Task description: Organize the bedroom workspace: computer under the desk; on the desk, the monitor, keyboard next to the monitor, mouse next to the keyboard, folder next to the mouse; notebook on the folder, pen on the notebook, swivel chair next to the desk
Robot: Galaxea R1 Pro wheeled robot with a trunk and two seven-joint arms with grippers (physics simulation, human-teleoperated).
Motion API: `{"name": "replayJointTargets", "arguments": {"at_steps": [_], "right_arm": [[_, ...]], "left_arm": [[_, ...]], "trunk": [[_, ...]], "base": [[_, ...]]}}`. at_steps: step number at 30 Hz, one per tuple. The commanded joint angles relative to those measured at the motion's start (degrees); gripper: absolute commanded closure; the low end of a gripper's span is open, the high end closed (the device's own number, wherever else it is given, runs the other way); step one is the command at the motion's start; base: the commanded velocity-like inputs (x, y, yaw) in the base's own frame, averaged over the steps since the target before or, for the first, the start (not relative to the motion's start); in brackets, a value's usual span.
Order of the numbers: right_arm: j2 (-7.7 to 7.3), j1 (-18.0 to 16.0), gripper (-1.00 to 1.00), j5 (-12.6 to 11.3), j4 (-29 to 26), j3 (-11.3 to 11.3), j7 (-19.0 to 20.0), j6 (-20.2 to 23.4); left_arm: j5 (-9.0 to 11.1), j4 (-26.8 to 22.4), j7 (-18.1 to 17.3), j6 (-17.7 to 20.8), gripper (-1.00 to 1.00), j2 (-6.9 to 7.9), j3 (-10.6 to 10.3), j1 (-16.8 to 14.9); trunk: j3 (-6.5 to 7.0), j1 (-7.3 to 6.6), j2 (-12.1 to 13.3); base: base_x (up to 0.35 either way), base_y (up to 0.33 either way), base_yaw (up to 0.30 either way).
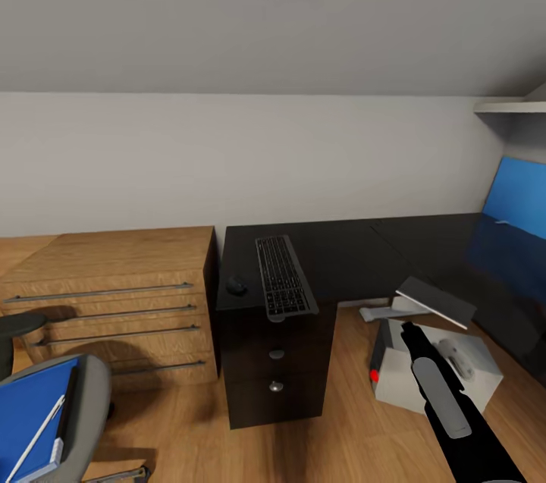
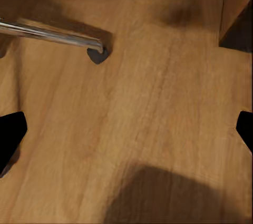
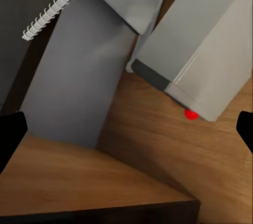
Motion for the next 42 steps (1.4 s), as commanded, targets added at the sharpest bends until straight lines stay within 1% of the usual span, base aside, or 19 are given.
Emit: {"name": "replayJointTargets", "arguments": {"at_steps": [1, 2, 3, 4, 7, 10, 13, 14, 16, 19, 20, 22, 23, 24, 26, 28, 31, 33, 42], "right_arm": [[-0.07, -0.03, -1.0, -0.45, -0.06, -0.03, 0.44, -0.17], [-0.2, -0.04, -1.0, -0.42, -0.04, -0.53, 2.21, -0.17], [-0.23, -0.04, -1.0, -0.43, -0.03, -0.88, 2.82, -0.17], [-0.28, -0.04, -1.0, -0.45, -0.03, -1.58, 3.88, -0.14], [-0.34, -0.03, -1.0, -0.46, -0.02, -2.46, 5.31, -0.12], [-0.4, -0.04, -1.0, -0.47, -0.06, -3.08, 7.41, -0.1], [-0.47, -0.02, -1.0, -0.43, -0.07, -3.34, 9.62, -0.09], [-0.5, 0.0, -1.0, -0.41, -0.04, -3.43, 10.91, -0.09], [-0.52, 0.02, -1.0, -0.4, -0.03, -3.46, 11.47, -0.09], [-0.53, 0.08, -1.0, -0.45, -0.08, -3.67, 12.08, -0.06], [-0.56, 0.1, -1.0, -0.48, -0.06, -4.16, 12.23, -0.02], [-0.55, 0.09, -1.0, -0.54, -0.04, -5.13, 12.33, 0.05], [-0.55, 0.09, -1.0, -0.88, -0.03, -6.59, 12.39, 0.11], [-0.54, 0.11, -1.0, -1.95, -0.03, -8.61, 12.45, 0.2], [-0.56, 0.12, -1.0, -3.05, -0.05, -9.61, 12.5, 0.27], [-0.63, 0.19, -1.0, -6.01, -0.47, -11.24, 12.79, 0.51], [-0.61, 0.62, -1.0, -8.34, -1.46, -12.78, 13.14, 0.68], [-0.5, 1.05, -1.0, -9.28, -2.62, -13.41, 13.29, 0.71], [-0.1, 1.34, -1.0, -9.75, -3.59, -13.75, 13.34, 0.24]], "left_arm": [[0.52, -4.5, 0.45, 3.61, -1.0, 0.09, -0.45, 0.0], [0.59, -17.95, 0.46, 16.08, -1.0, 0.14, -0.43, 1.24], [0.62, -22.84, 0.48, 20.77, -1.0, 0.16, -0.42, 2.26], [0.66, -30.62, 0.5, 28.03, -1.0, 0.18, -0.41, 4.18], [0.73, -37.56, 0.5, 34.41, -1.0, 0.16, -0.41, 6.21], [0.73, -40.93, 0.4, 38.25, -1.0, 0.16, -0.41, 7.43], [0.64, -39.87, 0.22, 39.67, -1.0, 0.2, -0.4, 7.92], [0.55, -37.39, 0.2, 39.85, -1.0, 0.21, -0.46, 8.09], [0.49, -35.38, 0.2, 39.06, -1.0, 0.21, -0.55, 8.15], [0.43, -32.77, 0.18, 34.69, -1.0, 0.18, -0.68, 8.22], [0.38, -32.04, 0.13, 31.88, -1.0, 0.17, -0.71, 8.24], [0.35, -31.54, 0.08, 29.44, -1.0, 0.15, -0.76, 8.25], [0.33, -31.07, 0.07, 27.75, -1.0, 0.11, -0.86, 8.25], [0.31, -30.43, 0.07, 26.24, -1.0, 0.1, -1.37, 8.26], [0.31, -30.13, 0.08, 25.61, -1.0, 0.11, -1.99, 8.28], [0.3, -29.79, 0.14, 24.88, -1.0, 0.15, -2.97, 8.28], [0.3, -29.61, 0.16, 24.55, -1.0, 0.15, -3.37, 8.28], [0.3, -29.53, 0.17, 24.41, -1.0, 0.14, -3.56, 8.27], [0.35, -29.26, 0.3, 24.37, -1.0, 0.14, -3.67, 8.27]], "trunk": [[-0.26, 0.22, -0.44], [-0.44, 0.44, -0.85], [-0.62, 0.66, -1.25], [-0.8, 0.88, -1.65], [-1.33, 1.54, -2.85], [-1.87, 2.2, -4.05], [-1.87, 2.2, -4.05], [-2.05, 2.42, -4.46], [-2.41, 2.86, -5.26], [-2.95, 3.52, -6.46], [-3.13, 3.74, -6.86], [-3.49, 4.17, -7.66], [-3.67, 4.39, -8.06], [-3.85, 4.61, -8.47], [-4.21, 5.05, -9.27], [-4.57, 5.49, -10.07], [-5.1, 6.15, -11.27], [-5.46, 6.59, -12.08], [-7.08, 8.57, -15.68]], "base": [[0.0, 0.0, 0.0], [0.0, 0.0, 0.0], [0.0, 0.0, 0.0], [0.0, 0.0, 0.0], [0.0, 0.0, 0.0], [0.0, 0.0, 0.0], [0.0, 0.0, 0.0], [0.0, 0.0, 0.0], [0.0, 0.0, 0.0], [0.0, 0.0, 0.0], [0.0, 0.0, 0.0], [0.0, 0.0, 0.0], [0.0, 0.0, 0.0], [0.0, 0.0, 0.0], [0.0, 0.0, 0.0], [0.0, 0.0, 0.0], [0.0, 0.0, 0.0], [0.0, 0.0, 0.0], [0.0, 0.0, 0.0]]}}
